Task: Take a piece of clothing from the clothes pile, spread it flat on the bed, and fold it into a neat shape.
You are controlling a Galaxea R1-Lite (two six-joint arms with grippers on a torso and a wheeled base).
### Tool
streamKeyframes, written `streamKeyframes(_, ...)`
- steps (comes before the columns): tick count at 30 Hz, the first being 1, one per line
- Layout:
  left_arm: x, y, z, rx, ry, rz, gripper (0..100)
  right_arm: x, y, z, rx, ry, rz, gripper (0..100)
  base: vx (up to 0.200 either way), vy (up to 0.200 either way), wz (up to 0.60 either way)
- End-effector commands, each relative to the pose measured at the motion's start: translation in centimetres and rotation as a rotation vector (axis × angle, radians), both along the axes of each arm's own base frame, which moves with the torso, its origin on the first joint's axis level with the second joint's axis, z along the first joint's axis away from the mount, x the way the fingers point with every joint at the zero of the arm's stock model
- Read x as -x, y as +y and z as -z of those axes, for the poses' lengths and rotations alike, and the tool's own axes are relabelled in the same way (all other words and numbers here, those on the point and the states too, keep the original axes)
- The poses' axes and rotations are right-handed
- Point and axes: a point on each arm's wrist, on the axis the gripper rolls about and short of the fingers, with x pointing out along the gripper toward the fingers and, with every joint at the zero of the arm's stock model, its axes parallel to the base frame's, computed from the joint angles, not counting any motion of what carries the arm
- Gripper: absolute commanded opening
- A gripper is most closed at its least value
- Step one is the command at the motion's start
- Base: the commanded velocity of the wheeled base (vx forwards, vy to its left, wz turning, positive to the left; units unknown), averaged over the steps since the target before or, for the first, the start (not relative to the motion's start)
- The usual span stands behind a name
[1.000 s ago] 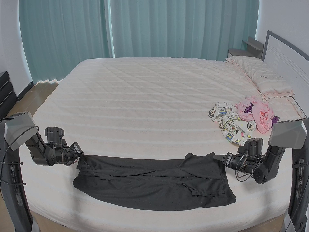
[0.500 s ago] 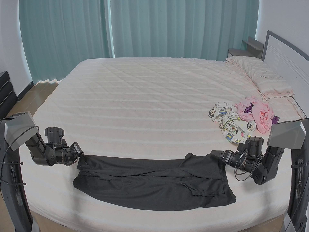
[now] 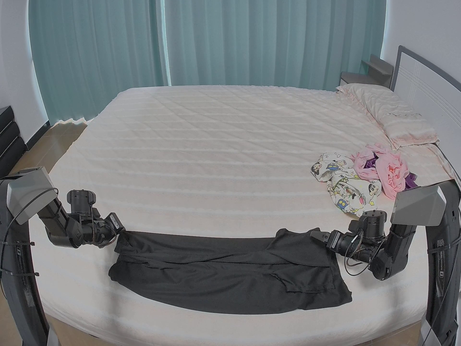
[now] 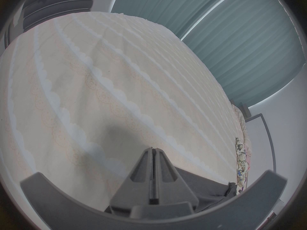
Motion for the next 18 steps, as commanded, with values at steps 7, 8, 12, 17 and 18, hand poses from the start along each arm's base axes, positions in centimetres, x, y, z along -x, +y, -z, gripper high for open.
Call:
streamKeyframes(7, 0.0, 0.1, 0.0, 0.001, 0.0, -0.003, 0, -0.4, -0.5, 0.0, -0.01, -0.041, 0.016, 0, 0.0, 0.0, 0.0)
streamKeyframes(8, 0.0, 0.1, 0.0, 0.001, 0.0, -0.003, 0, -0.5, -0.5, -0.1, -0.011, -0.044, 0.018, 0, 0.0, 0.0, 0.0)
streamKeyframes(12, 0.0, 0.1, 0.1, 0.0, 0.001, -0.002, 0, -0.9, -0.5, -0.3, -0.016, -0.062, 0.023, 0, 0.0, 0.0, 0.0)
streamKeyframes(17, 0.1, 0.2, 0.1, -0.001, 0.004, -0.006, 0, -1.3, -0.7, -0.4, -0.028, -0.097, 0.034, 0, 0.0, 0.0, 0.0)
streamKeyframes(18, 0.1, 0.2, 0.1, -0.001, 0.004, -0.006, 0, -1.4, -0.8, -0.4, -0.034, -0.102, 0.04, 0, 0.0, 0.0, 0.0)
